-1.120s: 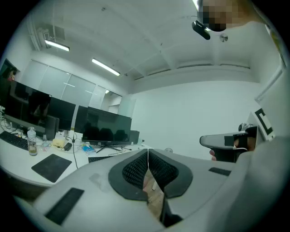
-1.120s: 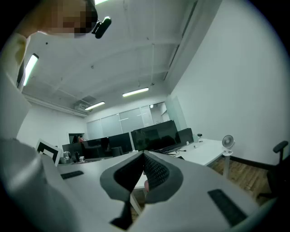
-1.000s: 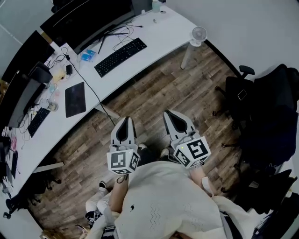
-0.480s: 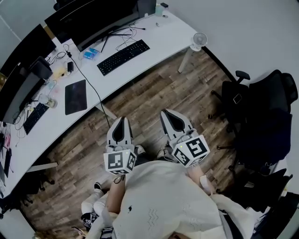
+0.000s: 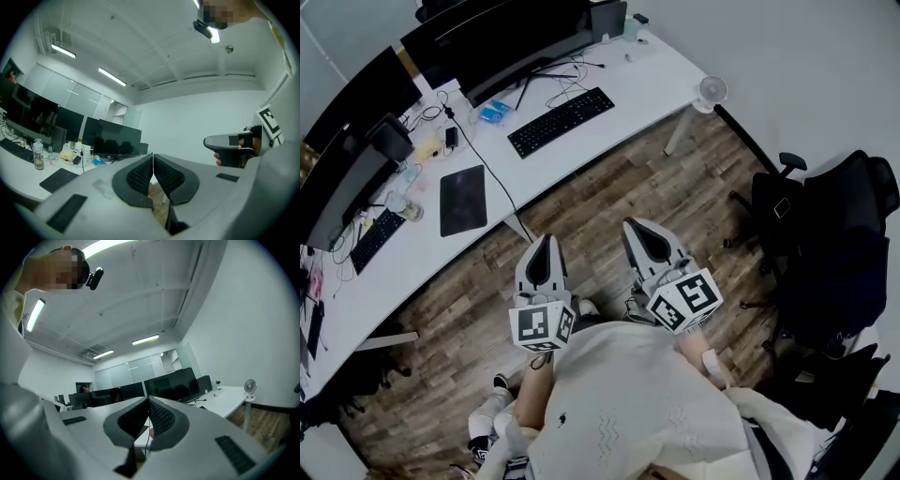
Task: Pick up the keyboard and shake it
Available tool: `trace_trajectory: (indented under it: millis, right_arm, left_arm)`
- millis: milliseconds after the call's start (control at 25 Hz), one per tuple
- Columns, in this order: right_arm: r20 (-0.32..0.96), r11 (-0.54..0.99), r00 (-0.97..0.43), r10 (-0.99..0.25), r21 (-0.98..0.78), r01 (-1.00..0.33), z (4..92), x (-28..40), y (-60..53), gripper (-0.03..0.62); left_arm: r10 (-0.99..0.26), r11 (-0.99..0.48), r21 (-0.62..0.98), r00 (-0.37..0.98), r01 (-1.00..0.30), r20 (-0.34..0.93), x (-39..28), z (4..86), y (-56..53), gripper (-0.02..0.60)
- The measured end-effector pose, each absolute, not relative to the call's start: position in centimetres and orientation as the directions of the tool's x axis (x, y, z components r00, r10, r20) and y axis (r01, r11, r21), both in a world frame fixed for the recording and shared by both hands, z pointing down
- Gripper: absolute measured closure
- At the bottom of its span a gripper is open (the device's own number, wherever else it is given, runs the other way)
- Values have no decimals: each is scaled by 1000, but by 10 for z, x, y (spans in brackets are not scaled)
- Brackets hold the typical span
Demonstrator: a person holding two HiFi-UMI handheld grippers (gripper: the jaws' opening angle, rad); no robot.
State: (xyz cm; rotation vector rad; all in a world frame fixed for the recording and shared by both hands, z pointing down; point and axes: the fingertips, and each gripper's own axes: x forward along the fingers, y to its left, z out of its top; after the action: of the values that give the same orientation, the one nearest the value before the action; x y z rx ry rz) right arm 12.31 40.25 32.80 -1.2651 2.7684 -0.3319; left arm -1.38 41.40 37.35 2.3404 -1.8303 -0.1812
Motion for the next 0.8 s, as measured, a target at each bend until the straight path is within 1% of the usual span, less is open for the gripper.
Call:
trace_trajectory:
  millis: [120, 360, 600, 800]
  right_arm:
    - [30, 627, -644, -765, -197, -754, 331, 118, 397, 594]
    - [26, 590, -610, -792, -226, -775, 334, 121, 385, 594]
    - [55, 558, -584, -810, -235, -796, 343, 124, 375, 594]
    - [48, 574, -600, -799, -237, -783, 345, 123, 357, 594]
  left_arm:
    - [-972, -231, 201, 236, -952, 3, -24, 373, 410, 568]
    - [-974, -217, 205, 225, -954, 15, -42, 380, 404, 568]
    - [-969, -234, 209, 246, -949, 34, -40, 387, 394, 568]
    - [-971, -226, 201, 238, -953, 35, -38, 388, 377, 568]
